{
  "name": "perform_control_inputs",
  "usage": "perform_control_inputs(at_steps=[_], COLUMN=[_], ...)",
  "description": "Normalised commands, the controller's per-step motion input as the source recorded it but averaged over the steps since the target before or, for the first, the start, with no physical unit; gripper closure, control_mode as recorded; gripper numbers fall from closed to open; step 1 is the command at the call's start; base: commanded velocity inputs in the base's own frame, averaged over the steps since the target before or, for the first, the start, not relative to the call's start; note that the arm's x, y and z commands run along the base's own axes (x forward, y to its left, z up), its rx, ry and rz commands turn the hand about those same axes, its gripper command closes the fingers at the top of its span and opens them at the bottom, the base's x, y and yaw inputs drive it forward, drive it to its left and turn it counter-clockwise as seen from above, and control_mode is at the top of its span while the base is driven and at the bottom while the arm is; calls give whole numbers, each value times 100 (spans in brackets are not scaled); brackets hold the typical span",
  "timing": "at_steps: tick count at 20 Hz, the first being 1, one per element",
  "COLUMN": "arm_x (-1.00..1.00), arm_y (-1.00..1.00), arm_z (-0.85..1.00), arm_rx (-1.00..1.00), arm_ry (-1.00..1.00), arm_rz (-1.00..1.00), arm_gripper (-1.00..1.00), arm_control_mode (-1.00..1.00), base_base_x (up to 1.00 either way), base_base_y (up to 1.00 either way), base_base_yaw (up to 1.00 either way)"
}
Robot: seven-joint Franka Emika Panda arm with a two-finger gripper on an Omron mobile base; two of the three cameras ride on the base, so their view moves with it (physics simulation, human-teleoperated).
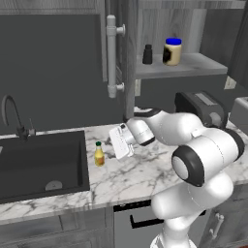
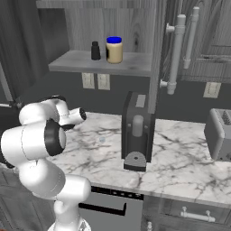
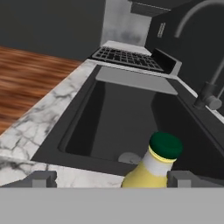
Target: There are various items on the counter. Only move the condiments/shakers into the cabinet.
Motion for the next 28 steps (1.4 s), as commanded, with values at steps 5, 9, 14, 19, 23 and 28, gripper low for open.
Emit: perform_control_inputs(at_steps=[5, 9, 14, 19, 23, 28], arm_x=[26, 26, 17, 18, 10, 3], arm_y=[0, 0, 0, 0, 7, 23], arm_z=[-4, -8, -11, -15, -17, -13], arm_rx=[0, 0, 0, 0, 0, 0], arm_ry=[0, 0, 0, 0, 1, 0], arm_rz=[0, 0, 0, 0, 0, 0], arm_gripper=[-100, -100, -100, -100, -100, -100], arm_control_mode=[-100, -100, -100, -100, -100, -100], base_base_x=[0, 0, 0, 0, 0, 0], base_base_y=[0, 0, 0, 0, 0, 0], base_base_yaw=[0, 0, 0, 0, 0, 0])
